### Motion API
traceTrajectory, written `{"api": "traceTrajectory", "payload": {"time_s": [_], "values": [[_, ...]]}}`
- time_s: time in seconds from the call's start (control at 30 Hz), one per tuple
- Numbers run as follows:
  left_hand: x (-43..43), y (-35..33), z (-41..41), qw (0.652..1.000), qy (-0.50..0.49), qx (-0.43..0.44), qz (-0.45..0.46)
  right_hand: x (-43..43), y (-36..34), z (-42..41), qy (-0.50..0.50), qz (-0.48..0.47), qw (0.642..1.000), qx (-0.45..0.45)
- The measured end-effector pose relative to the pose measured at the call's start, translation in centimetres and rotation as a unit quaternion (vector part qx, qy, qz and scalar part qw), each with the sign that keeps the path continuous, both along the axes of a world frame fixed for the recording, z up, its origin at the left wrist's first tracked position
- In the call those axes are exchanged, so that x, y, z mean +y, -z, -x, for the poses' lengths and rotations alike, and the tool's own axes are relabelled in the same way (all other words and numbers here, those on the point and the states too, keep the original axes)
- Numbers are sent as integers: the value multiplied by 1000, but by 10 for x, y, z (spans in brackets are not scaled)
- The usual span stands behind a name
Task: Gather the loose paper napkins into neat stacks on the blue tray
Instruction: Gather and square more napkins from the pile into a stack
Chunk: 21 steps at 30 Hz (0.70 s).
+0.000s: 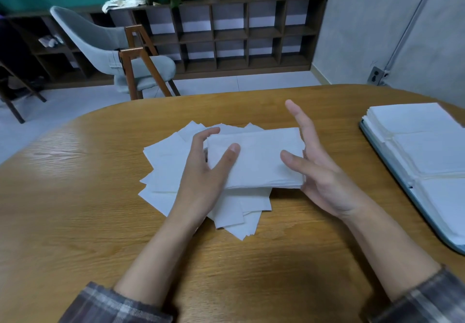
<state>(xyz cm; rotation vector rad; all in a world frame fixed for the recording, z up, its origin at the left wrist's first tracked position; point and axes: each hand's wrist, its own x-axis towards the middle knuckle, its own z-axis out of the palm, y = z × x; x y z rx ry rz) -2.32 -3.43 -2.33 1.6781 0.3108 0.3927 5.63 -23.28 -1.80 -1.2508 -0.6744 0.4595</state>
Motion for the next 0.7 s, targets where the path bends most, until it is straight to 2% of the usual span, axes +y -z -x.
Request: {"api": "traceTrajectory", "payload": {"time_s": [0.17,0.23,0.33,0.43,0.53,0.7], "values": [[-2,-2,0,996,-35,-42,-70,-2,-1,2,-43,15,999,17],[-2,-1,1,995,-21,-55,-87,0,2,1,17,71,997,-39],[0,1,-1,992,37,-43,-110,-1,8,-7,156,124,975,-103],[8,6,-3,972,53,-16,-228,-7,7,-14,249,146,948,-136],[16,11,-3,943,46,-12,-329,-8,8,-15,288,159,932,-152],[22,17,-5,917,69,27,-392,-9,13,-17,323,166,920,-149]]}}
